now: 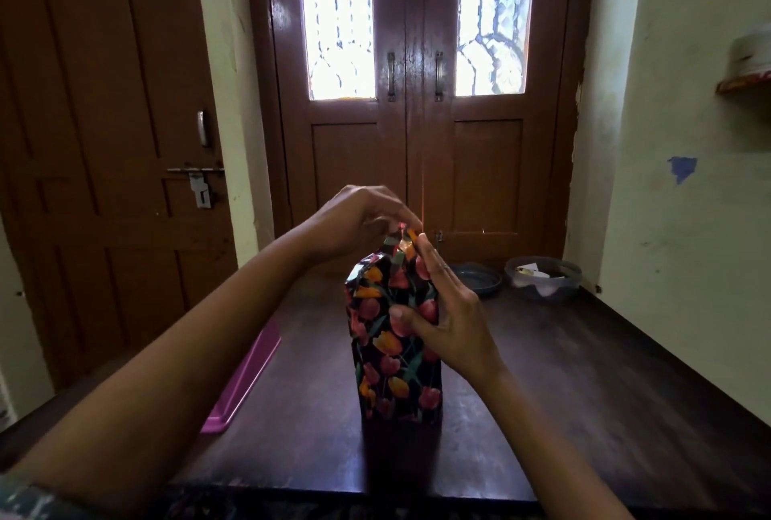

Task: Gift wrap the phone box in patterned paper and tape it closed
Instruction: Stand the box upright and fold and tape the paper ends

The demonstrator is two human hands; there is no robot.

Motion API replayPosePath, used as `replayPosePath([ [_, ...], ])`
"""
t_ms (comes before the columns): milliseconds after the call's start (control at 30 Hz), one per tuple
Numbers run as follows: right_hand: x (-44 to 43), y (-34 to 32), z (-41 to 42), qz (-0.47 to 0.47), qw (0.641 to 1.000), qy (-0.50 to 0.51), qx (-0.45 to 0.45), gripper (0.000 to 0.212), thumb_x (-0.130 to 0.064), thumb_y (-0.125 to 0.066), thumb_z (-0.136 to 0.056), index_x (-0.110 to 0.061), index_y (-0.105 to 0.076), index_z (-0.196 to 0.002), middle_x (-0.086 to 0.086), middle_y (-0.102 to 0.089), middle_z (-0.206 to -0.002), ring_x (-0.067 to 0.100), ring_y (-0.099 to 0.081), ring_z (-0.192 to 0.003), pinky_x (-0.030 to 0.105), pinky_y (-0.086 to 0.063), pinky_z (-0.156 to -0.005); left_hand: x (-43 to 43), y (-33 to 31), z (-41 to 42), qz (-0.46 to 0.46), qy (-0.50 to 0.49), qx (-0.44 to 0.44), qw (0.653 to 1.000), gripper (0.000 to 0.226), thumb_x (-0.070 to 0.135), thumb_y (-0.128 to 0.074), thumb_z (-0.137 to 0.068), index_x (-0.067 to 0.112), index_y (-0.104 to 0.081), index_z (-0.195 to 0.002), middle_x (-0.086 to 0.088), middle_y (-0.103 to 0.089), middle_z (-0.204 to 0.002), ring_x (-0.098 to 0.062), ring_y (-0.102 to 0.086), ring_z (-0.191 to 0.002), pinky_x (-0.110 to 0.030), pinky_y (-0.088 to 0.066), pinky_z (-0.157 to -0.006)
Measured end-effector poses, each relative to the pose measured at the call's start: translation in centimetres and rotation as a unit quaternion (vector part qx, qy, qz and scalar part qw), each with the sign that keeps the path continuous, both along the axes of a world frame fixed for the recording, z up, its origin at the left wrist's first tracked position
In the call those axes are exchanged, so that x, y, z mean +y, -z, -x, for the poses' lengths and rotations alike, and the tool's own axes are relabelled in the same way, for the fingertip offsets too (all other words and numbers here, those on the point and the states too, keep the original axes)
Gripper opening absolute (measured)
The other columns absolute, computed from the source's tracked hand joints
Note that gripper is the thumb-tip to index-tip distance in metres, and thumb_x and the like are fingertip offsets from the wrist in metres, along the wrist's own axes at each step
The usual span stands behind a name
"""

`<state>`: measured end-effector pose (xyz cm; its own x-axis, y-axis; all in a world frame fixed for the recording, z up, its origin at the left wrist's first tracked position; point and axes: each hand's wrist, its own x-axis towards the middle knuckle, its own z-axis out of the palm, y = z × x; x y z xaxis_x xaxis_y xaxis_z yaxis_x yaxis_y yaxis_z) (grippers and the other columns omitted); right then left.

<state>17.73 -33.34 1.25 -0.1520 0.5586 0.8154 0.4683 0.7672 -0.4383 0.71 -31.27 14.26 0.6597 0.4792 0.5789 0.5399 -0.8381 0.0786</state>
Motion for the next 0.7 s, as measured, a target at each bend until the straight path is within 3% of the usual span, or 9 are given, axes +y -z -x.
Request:
replayPosePath([
  [100, -0.1, -0.9, -0.5, 0.008, 0.999, 0.018, -0.025, 0.090, -0.060, -0.056, -0.078, -0.039, -0.002, -0.146, -0.006, -0.035, -0.148, 0.016, -0.042, -0.131, 0.033, -0.040, -0.104, -1.1, 1.6, 2.1, 0.084, -0.001, -0.136, 0.987, 0.034, 0.001, -0.051, -0.091, 0.022, -0.060, -0.117, 0.004, -0.068, -0.100, -0.006, -0.067, -0.083, -0.020, -0.055, -0.076],
  [167, -0.1, -1.2, -0.6, 0.011, 0.998, 0.035, -0.047, 0.083, -0.062, -0.054, -0.076, -0.037, -0.015, -0.145, -0.009, -0.034, -0.146, 0.016, -0.032, -0.136, 0.042, -0.031, -0.111, -2.0, 2.3, 3.6, 0.155, 0.006, -0.196, 0.968, 0.035, 0.000, -0.048, -0.092, 0.020, -0.058, -0.119, 0.001, -0.068, -0.105, -0.008, -0.066, -0.095, -0.021, -0.054, -0.080],
  [233, 0.0, -1.4, -0.6, -0.005, 0.997, 0.053, -0.063, 0.076, -0.061, -0.052, -0.076, -0.032, -0.026, -0.141, -0.015, -0.030, -0.143, 0.011, -0.020, -0.138, 0.042, -0.014, -0.116, -3.0, 2.8, 4.9, 0.231, 0.038, -0.158, 0.959, 0.035, 0.006, -0.050, -0.092, 0.023, -0.056, -0.122, 0.007, -0.066, -0.112, -0.005, -0.060, -0.108, -0.015, -0.050, -0.082],
  [333, 0.0, -2.1, -0.4, -0.050, 0.993, 0.084, -0.070, 0.076, -0.062, -0.050, -0.078, -0.027, -0.027, -0.141, -0.014, -0.022, -0.147, 0.008, -0.011, -0.142, 0.027, -0.002, -0.116, -3.9, 3.3, 5.1, 0.294, 0.084, -0.115, 0.945, 0.041, 0.020, -0.060, -0.087, 0.029, -0.051, -0.125, 0.015, -0.060, -0.120, -0.003, -0.056, -0.114, -0.012, -0.048, -0.083],
  [400, -0.2, -2.5, -0.1, -0.038, 0.996, 0.049, -0.062, 0.077, -0.059, -0.053, -0.079, -0.027, -0.024, -0.143, -0.010, -0.023, -0.150, 0.010, -0.020, -0.141, 0.023, -0.013, -0.116, -3.8, 3.3, 4.6, 0.244, 0.086, -0.119, 0.959, 0.040, 0.027, -0.067, -0.079, 0.028, -0.057, -0.118, 0.012, -0.062, -0.114, -0.008, -0.060, -0.106, -0.017, -0.051, -0.082],
  [500, -0.5, -3.0, 0.2, 0.009, 0.998, -0.012, -0.057, 0.074, -0.053, -0.057, -0.079, -0.023, -0.033, -0.143, 0.002, -0.052, -0.135, 0.013, -0.053, -0.119, 0.031, -0.047, -0.099, -3.5, 3.1, 3.8, 0.124, 0.067, -0.132, 0.981, 0.024, 0.026, -0.071, -0.077, 0.023, -0.068, -0.100, 0.005, -0.067, -0.092, -0.012, -0.064, -0.087, -0.018, -0.052, -0.072],
  [567, -0.6, -3.2, 0.2, 0.035, 0.998, -0.018, -0.049, 0.075, -0.055, -0.058, -0.077, -0.025, -0.035, -0.142, 0.002, -0.058, -0.128, 0.011, -0.057, -0.114, 0.029, -0.050, -0.095, -3.5, 2.9, 3.6, 0.084, 0.063, -0.136, 0.985, 0.017, 0.015, -0.070, -0.079, 0.017, -0.070, -0.095, 0.002, -0.066, -0.088, -0.011, -0.064, -0.083, -0.015, -0.050, -0.068],
  [700, -0.8, -3.3, 0.3, 0.079, 0.995, -0.032, -0.043, 0.082, -0.058, -0.061, -0.071, -0.032, -0.030, -0.142, 0.001, -0.053, -0.134, 0.011, -0.051, -0.121, 0.021, -0.044, -0.099, -3.9, 3.3, 3.2, 0.044, 0.052, -0.145, 0.987, 0.014, 0.014, -0.068, -0.080, 0.015, -0.072, -0.094, -0.001, -0.067, -0.087, -0.013, -0.064, -0.081, -0.022, -0.054, -0.069],
])
